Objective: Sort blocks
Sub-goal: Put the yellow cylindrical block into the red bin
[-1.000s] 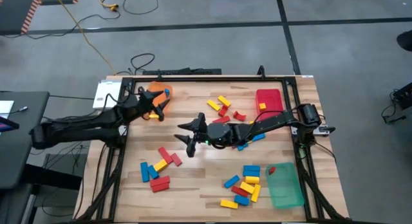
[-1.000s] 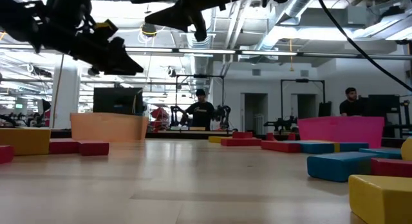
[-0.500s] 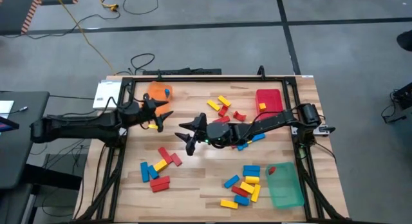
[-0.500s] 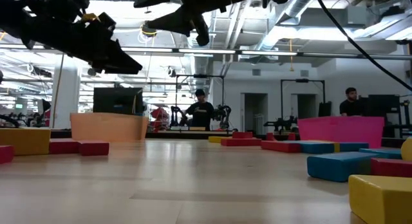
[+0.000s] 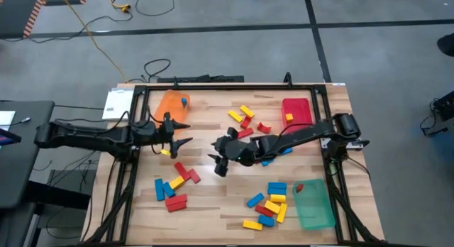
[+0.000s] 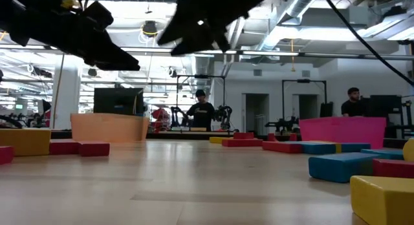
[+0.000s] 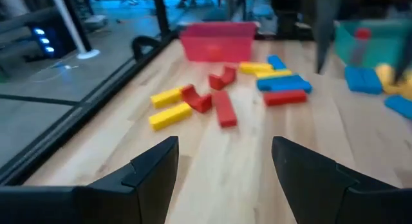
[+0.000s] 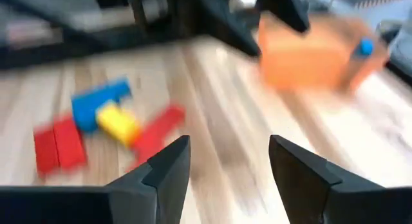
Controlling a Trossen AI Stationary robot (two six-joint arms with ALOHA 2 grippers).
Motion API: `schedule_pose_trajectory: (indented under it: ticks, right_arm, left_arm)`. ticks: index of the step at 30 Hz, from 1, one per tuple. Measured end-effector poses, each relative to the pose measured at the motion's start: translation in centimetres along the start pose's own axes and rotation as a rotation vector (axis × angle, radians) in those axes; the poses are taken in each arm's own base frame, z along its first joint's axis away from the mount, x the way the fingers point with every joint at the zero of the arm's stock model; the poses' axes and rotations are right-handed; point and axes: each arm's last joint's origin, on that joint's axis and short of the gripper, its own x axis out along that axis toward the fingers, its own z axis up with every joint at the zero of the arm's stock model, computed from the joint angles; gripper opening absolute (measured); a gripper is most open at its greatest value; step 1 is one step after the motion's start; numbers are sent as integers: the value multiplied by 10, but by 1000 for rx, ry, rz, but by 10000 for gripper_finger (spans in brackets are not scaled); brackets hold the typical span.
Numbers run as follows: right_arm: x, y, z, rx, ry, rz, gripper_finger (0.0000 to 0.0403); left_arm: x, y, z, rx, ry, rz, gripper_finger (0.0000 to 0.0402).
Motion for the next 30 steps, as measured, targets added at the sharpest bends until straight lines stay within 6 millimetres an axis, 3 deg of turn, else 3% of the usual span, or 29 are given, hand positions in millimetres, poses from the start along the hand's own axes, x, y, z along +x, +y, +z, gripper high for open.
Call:
schedule_pose_trajectory:
  ticks: [6, 14, 22, 30]
  right_arm:
    - [-21, 4, -17, -61, 212, -25, 225]
    - [-55, 25, -30, -176, 338, 11, 225]
    - [-87, 33, -38, -241, 430, 21, 225]
    - [-105, 42, -56, -262, 593, 49, 225]
  left_arm:
    - [-4, -16, -7, 67, 59, -161, 246]
    - [-13, -38, -12, 97, 107, -358, 245]
    - [-18, -49, -11, 22, 108, -423, 245]
    - [-23, -56, -19, -44, 202, -460, 245]
